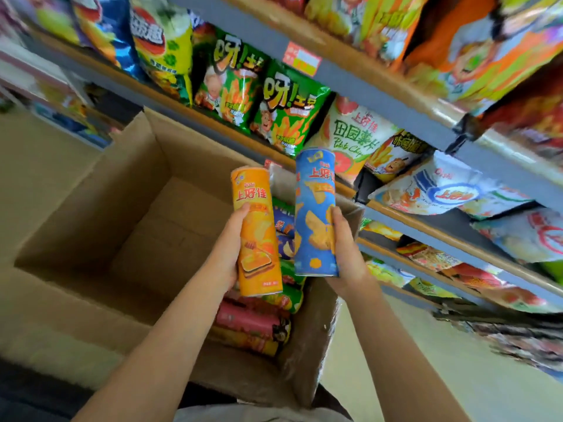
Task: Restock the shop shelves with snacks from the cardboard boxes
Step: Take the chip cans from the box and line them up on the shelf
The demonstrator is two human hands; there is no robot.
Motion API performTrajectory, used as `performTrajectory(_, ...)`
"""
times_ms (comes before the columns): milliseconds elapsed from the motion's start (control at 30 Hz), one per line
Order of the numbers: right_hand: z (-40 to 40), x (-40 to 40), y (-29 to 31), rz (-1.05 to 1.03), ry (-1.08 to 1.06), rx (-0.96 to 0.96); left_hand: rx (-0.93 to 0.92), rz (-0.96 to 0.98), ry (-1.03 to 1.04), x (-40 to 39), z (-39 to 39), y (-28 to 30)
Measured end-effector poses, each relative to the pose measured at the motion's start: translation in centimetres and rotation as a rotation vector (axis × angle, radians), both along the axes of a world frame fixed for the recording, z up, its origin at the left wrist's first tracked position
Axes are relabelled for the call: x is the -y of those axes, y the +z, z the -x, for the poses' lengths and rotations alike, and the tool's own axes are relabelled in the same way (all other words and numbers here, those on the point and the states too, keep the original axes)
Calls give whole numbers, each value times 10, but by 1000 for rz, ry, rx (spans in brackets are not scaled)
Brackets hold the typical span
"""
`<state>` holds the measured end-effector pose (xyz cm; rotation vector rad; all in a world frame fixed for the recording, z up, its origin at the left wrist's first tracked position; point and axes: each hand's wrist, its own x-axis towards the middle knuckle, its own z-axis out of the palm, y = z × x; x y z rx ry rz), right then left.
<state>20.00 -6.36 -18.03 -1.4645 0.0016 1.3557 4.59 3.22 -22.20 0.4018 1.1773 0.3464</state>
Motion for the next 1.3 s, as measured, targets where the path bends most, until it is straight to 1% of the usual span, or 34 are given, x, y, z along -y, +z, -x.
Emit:
performTrajectory(133,20,5,42,-89,-148,66,125,-61,-157,-16,-7,53)
performTrajectory(267,31,14,85,-195,-196,102,184,-110,-279,-19,0,107)
performTrajectory(333,37,22,105,-245,-182,141,205,-126,-322,-17,5,134)
performTrajectory(500,41,38,136,-331,-94,238,287,-196,-368,-6,12,190)
performTrajectory(567,39,44,144,-392,-73,245,288,-245,-371,2,11,207)
performTrajectory(633,41,51,150,-455,-73,232,247,-312,-385,12,9,224)
performTrajectory(733,48,58,165,-539,-140,195,172,-439,-405,24,7,245)
performTrajectory(800,51,58,178,-580,-168,224,131,-511,-396,28,5,262)
performTrajectory(967,56,45,225,-627,-180,359,123,-587,-412,15,10,302)
performTrajectory(1133,62,13,267,-663,-157,521,235,-682,-418,-16,20,334)
performTrajectory(1200,70,-8,279,-652,-151,603,278,-755,-392,-36,26,342)
performTrajectory(1300,82,-49,296,-576,-130,769,286,-862,-383,-80,41,353)
